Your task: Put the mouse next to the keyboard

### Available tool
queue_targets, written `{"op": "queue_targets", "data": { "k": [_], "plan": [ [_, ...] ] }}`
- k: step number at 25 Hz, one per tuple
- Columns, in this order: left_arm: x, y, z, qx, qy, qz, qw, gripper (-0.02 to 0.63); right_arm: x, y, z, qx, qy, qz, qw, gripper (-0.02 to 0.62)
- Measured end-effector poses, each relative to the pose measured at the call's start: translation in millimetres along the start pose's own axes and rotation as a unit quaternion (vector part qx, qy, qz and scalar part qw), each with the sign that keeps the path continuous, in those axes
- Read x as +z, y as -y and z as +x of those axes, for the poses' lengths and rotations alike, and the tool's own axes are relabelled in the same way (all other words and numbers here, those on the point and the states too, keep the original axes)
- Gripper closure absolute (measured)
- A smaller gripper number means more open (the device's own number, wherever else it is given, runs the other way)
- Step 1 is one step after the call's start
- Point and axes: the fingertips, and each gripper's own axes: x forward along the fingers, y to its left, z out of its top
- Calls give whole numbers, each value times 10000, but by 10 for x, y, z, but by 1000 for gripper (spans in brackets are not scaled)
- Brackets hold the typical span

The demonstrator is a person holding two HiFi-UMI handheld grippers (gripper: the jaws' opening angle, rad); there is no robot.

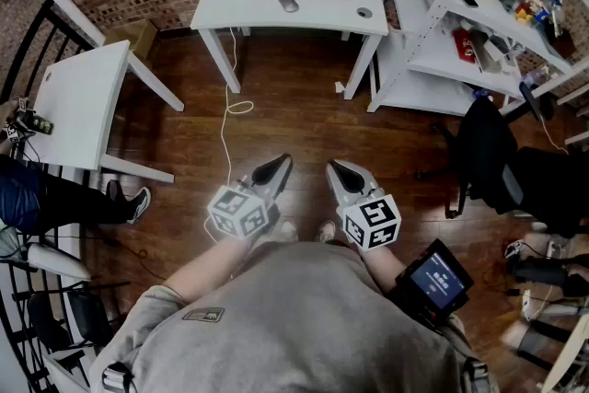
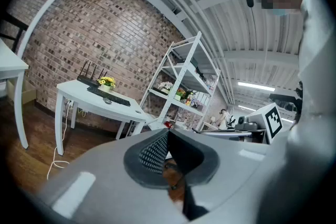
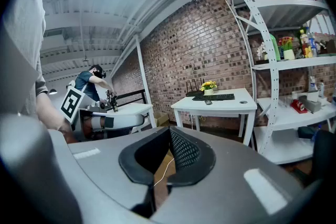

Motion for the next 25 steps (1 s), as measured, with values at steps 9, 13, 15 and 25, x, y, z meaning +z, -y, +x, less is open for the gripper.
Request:
{"op": "queue_targets", "data": {
  "k": [9, 13, 15, 25],
  "plan": [
    [104, -312, -22, -79, 47, -72, 9999, 606, 58, 39, 245, -271, 38, 30, 9996, 583],
    [168, -461, 32, -53, 65, -102, 9999, 606, 100, 115, 391, -299, 30, 43, 9995, 583],
    [225, -554, 104, -10, 104, -114, 9999, 606, 147, 179, 485, -278, 46, 38, 9996, 583],
    [778, -1140, 1034, 301, 269, -81, 9992, 606, 715, 1034, 1285, 1, 167, -31, 9999, 583]
  ]
}}
